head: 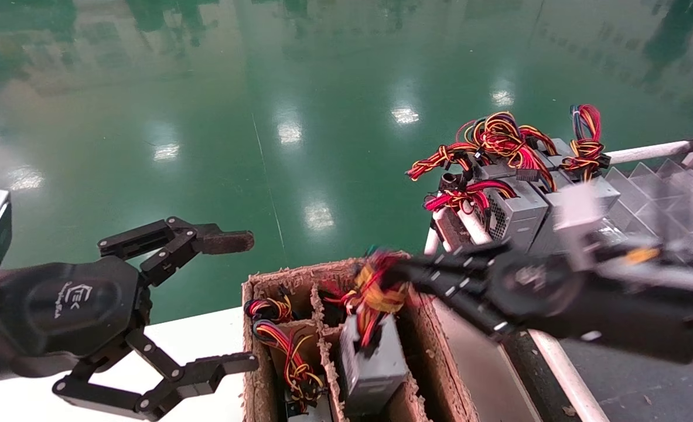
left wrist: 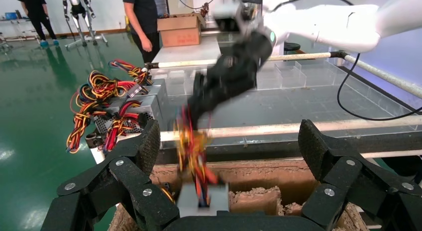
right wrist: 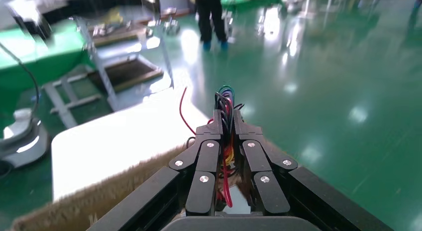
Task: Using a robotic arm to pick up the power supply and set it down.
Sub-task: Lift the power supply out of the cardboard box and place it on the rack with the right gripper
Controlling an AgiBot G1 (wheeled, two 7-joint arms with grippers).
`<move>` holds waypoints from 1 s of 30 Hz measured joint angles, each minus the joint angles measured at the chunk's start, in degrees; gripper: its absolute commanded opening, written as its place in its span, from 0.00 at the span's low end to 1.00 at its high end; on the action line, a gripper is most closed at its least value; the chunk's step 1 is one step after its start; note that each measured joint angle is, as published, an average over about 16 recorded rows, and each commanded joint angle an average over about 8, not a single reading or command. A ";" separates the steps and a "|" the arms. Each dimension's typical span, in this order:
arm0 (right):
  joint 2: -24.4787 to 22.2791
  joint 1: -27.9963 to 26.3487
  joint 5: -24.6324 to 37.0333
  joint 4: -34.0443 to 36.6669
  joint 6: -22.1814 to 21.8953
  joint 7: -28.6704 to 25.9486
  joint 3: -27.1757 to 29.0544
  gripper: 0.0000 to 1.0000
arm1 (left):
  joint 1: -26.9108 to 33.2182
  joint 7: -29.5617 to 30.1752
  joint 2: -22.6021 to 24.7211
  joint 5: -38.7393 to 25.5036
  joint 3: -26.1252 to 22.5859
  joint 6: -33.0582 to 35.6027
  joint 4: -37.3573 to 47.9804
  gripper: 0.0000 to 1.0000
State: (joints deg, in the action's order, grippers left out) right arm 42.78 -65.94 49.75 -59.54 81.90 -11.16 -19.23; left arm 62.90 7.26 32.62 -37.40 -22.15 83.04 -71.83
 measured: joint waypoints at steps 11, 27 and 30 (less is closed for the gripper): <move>-6.45 -2.29 -8.32 5.23 3.93 2.54 6.85 0.00 | 0.00 0.00 0.00 0.00 0.00 0.00 0.00 1.00; -12.58 -7.74 -5.41 19.95 5.22 11.41 9.00 0.00 | 0.00 0.00 0.00 0.00 -0.01 0.00 0.00 1.00; -13.09 -8.95 -3.71 22.72 4.96 13.16 8.55 0.00 | 0.00 0.00 0.00 0.00 -0.01 0.00 0.00 1.00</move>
State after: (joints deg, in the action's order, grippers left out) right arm 29.69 -74.89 46.04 -36.82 86.85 1.99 -10.69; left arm 62.90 7.26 32.62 -37.40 -22.16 83.04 -71.83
